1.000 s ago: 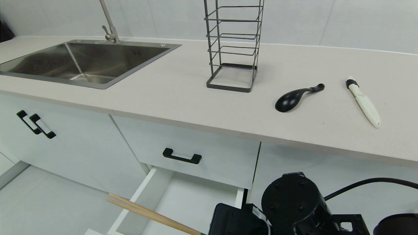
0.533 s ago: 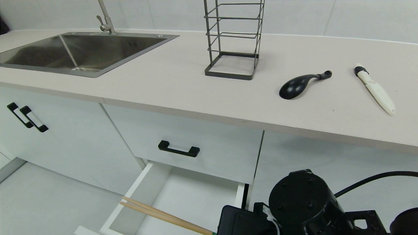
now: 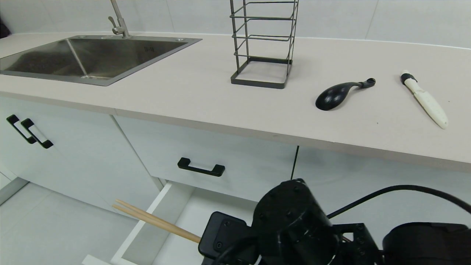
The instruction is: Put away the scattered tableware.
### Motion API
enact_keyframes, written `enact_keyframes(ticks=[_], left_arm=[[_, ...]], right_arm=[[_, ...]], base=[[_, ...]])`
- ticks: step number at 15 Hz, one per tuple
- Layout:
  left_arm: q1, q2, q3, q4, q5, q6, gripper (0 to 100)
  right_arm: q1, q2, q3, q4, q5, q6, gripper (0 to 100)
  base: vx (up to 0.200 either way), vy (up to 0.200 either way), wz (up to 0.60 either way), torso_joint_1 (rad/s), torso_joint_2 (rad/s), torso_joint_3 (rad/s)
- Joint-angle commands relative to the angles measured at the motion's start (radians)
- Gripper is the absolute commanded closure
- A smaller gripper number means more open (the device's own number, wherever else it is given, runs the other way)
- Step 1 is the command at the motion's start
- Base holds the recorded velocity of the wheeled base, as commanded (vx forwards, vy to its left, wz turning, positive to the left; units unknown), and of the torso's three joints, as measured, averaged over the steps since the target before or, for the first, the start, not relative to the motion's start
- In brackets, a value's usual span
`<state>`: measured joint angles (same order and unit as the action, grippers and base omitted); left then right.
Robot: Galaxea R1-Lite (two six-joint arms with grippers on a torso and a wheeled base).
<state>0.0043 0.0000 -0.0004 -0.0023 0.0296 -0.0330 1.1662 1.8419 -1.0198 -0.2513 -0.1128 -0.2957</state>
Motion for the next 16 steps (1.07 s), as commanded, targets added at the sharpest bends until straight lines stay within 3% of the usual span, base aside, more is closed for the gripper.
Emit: enact_keyframes(ticks=[1,6,9,12,16], left_arm=[[0.0,0.0,0.0,-0.001,0.001,-0.001,0],[0.0,0.0,0.0,-0.001,0.0,-0.001,0],[0.0,0.0,0.0,0.001,0.0,-0.001,0],[0.0,0.0,0.0,-0.001,0.0,-0.001,0],[0.0,0.0,0.0,-0.001,0.001,-0.001,0]], right_arm=[[0.012,0.114,-0.052,0.0,-0.031,0.046,100],[0.004,0.177,-0.149,0.064,-0.102,0.112,100],[0.006,0.195,-0.2,0.205,-0.199,0.211,100],[0.006,0.223,-0.244,0.265,-0.205,0.294,100],[0.001,0.26,-0.256,0.268,-0.206,0.294,100]], base=[[0.0,0.0,0.0,0.0,0.0,0.0],[0.0,0.0,0.0,0.0,0.0,0.0],[0.0,0.0,0.0,0.0,0.0,0.0],[0.0,0.0,0.0,0.0,0.0,0.0],[0.0,0.0,0.0,0.0,0.0,0.0]])
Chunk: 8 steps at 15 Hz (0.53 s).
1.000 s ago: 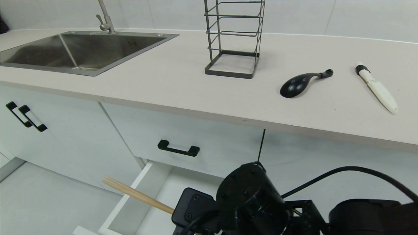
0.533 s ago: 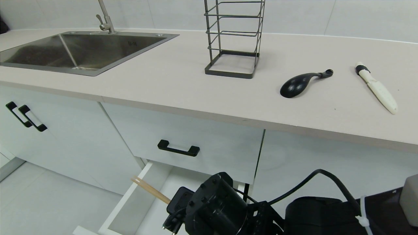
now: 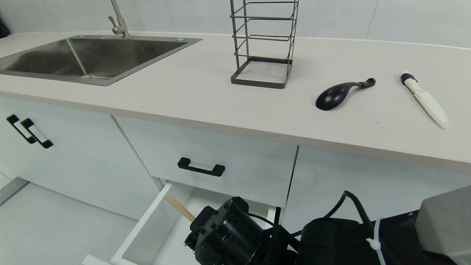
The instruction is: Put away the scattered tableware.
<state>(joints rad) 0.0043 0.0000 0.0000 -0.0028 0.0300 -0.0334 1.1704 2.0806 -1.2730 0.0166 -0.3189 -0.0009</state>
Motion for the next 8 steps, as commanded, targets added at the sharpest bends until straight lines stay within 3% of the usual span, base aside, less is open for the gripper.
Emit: enact_keyframes(ticks=[1,8], left_arm=[[0.0,0.0,0.0,0.0,-0.001,0.0,0],[0.0,0.0,0.0,0.0,0.001,0.0,0]], right_arm=[[-0.017,0.03,-0.003,0.0,0.0,-0.001,100],[-0.038,0.11,-0.077,0.0,0.0,-0.008,100]], base=[[0.0,0.0,0.0,0.0,0.0,0.0],[0.0,0.0,0.0,0.0,0.0,0.0]])
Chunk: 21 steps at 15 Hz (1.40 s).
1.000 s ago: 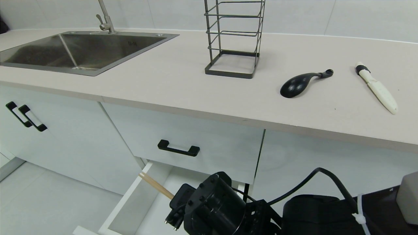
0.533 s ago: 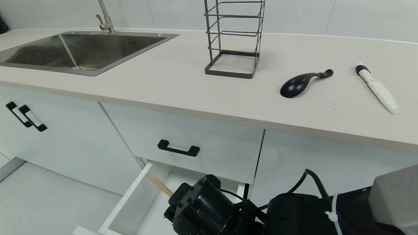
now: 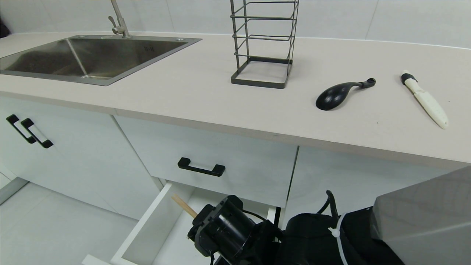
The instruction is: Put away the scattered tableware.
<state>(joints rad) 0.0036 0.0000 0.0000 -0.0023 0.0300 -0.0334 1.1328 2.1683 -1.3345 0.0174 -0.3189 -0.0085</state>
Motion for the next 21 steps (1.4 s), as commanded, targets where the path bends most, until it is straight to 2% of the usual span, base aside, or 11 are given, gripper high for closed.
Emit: enact_keyframes(ticks=[1,6,21], left_arm=[[0.001,0.0,0.0,-0.001,-0.001,0.0,0],[0.001,0.0,0.0,-0.001,-0.001,0.0,0],[0.001,0.0,0.0,-0.001,-0.001,0.0,0]], right_arm=[[-0.001,0.031,-0.029,-0.001,0.0,-0.001,100],[-0.001,0.079,-0.098,0.059,-0.012,-0.001,100],[-0.025,0.239,-0.233,0.058,-0.009,0.001,100]], base=[[0.0,0.0,0.0,0.0,0.0,0.0],[0.0,0.0,0.0,0.0,0.0,0.0],[0.0,0.0,0.0,0.0,0.0,0.0]])
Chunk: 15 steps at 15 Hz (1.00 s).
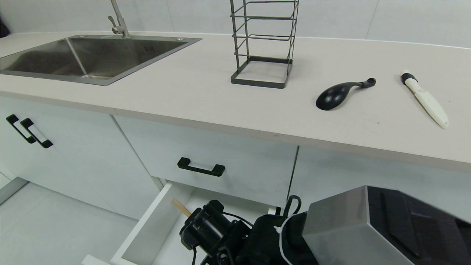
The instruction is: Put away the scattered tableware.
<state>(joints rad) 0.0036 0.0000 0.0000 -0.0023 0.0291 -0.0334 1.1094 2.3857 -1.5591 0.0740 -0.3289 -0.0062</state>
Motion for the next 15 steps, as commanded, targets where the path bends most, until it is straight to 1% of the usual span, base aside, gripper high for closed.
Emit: enact_keyframes(ticks=[1,15], left_arm=[[0.001,0.0,0.0,-0.001,0.0,0.0,0],[0.001,0.0,0.0,-0.001,0.002,0.0,0]], right_arm=[[-0.002,0.026,-0.009,0.001,0.001,-0.001,100],[-0.008,0.104,-0.076,0.024,0.005,-0.005,100]], base=[[0.0,0.0,0.0,0.0,0.0,0.0],[0.0,0.0,0.0,0.0,0.0,0.0]])
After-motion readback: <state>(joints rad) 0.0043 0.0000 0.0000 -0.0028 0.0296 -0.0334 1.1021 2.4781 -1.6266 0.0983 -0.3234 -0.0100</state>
